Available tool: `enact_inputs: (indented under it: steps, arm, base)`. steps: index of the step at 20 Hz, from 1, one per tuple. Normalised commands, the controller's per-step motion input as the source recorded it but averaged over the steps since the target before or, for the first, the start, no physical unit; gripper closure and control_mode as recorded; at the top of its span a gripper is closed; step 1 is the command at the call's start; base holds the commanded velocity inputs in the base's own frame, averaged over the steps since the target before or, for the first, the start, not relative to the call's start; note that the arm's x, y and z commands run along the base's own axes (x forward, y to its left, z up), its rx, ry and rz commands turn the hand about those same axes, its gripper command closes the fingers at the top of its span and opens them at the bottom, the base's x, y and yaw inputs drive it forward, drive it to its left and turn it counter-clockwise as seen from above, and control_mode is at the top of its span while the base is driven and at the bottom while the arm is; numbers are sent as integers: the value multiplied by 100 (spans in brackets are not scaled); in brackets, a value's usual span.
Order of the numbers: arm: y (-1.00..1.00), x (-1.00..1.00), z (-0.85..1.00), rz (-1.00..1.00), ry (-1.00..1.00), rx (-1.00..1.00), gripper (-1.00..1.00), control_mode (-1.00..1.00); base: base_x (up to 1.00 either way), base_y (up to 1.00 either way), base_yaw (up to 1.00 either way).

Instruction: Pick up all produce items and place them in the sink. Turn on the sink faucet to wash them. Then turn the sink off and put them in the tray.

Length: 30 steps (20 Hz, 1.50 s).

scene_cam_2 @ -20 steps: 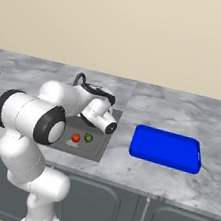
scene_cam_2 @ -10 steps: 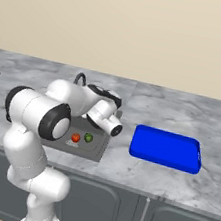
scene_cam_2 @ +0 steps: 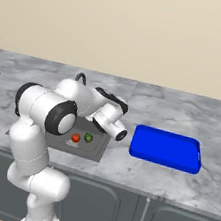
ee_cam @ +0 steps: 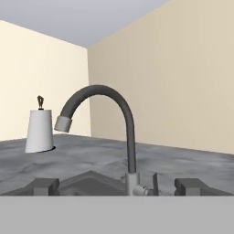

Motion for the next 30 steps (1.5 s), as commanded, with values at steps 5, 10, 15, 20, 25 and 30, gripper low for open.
enact_inputs:
  steps: [5,10,15,20,25,30]
  arm:
    - [-2,13,-18,1,0,1,-100,-100]
    - [-10,1,-10,2,0,2,-100,-100]
    - [8,9,-8,3,0,0,-100,-100]
    - [43,8,-1,7,0,-5,-100,-100]
    - [51,12,0,4,0,-6,-100,-100]
    - [16,2,0,0,0,0,-100,-100]
  base:
    - [0,0,0]
    - [0,0,0]
    - [0,0,0]
    - [0,0,0]
    - [0,0,0]
    - [0,0,0]
